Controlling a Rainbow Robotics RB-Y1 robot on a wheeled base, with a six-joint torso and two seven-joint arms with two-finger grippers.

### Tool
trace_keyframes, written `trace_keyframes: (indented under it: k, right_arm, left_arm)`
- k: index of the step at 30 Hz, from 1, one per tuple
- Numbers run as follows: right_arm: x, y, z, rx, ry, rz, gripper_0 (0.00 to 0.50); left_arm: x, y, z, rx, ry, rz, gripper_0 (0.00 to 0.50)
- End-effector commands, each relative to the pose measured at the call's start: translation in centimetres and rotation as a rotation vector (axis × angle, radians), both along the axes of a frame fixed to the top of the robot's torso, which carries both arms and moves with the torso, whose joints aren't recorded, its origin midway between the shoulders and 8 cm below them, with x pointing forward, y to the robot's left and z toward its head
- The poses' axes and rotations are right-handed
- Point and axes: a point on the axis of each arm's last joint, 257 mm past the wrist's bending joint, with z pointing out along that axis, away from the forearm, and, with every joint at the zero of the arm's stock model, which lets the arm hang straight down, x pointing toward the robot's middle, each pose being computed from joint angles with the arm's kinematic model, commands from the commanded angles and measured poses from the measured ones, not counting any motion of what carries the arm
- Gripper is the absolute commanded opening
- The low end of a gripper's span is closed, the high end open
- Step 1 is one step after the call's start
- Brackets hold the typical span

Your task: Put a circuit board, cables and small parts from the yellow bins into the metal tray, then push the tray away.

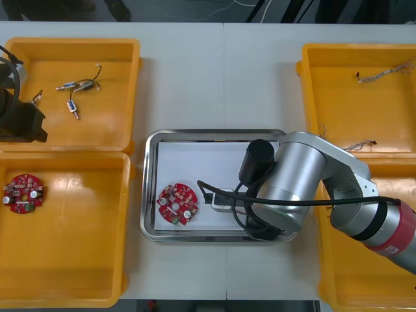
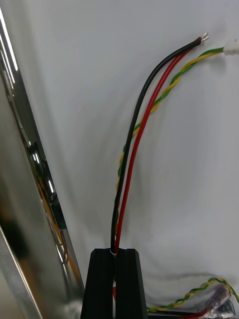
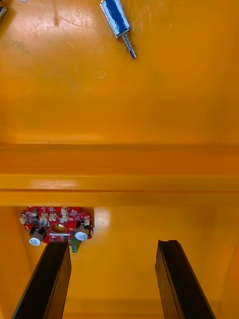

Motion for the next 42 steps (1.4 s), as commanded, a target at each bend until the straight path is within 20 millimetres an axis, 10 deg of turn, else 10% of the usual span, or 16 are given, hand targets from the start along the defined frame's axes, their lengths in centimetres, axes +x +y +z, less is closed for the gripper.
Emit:
trace_keyframes:
  k: [1, 7, 10, 11, 12, 25, 42]
  right_arm:
    - [-0.9, 1.4, -0.7, 0.005, -0.002, 0.047, 0.0]
    - [-1.1, 1.3, -0.8, 0.007, 0.002, 0.027, 0.024]
    - [-1.0, 1.3, -0.9, 0.009, -0.001, 0.027, 0.285]
    - [-1.0, 1.4, -0.8, 0.01, -0.003, 0.028, 0.482]
    - [-0.8, 1.4, -0.8, 0.009, -0.008, 0.027, 0.5]
    - [0.9, 2.0, 2.3, 0.062, -0.078, 0.008, 0.5]
    - [5.2, 0.6, 13.5, 0.187, -0.192, -0.173, 0.5]
  left_arm:
    - [2.7, 2.0, 3.5, 0.042, -0.067, -0.016, 0.5]
    - [4.7, 2.5, 3.6, 0.033, -0.075, -0.004, 0.5]
    - [5.4, 2.5, 3.5, 0.03, -0.057, -0.001, 0.5]
    - [5.6, 2.6, 3.5, 0.028, -0.051, 0.002, 0.5]
    - [5.8, 2.7, 3.5, 0.027, -0.043, 0.005, 0.5]
    - [9.1, 3.8, 2.8, 0.037, -0.058, 0.029, 0.5]
    - [14.3, 5.1, 2.6, 0.058, -0.185, 0.007, 0.5]
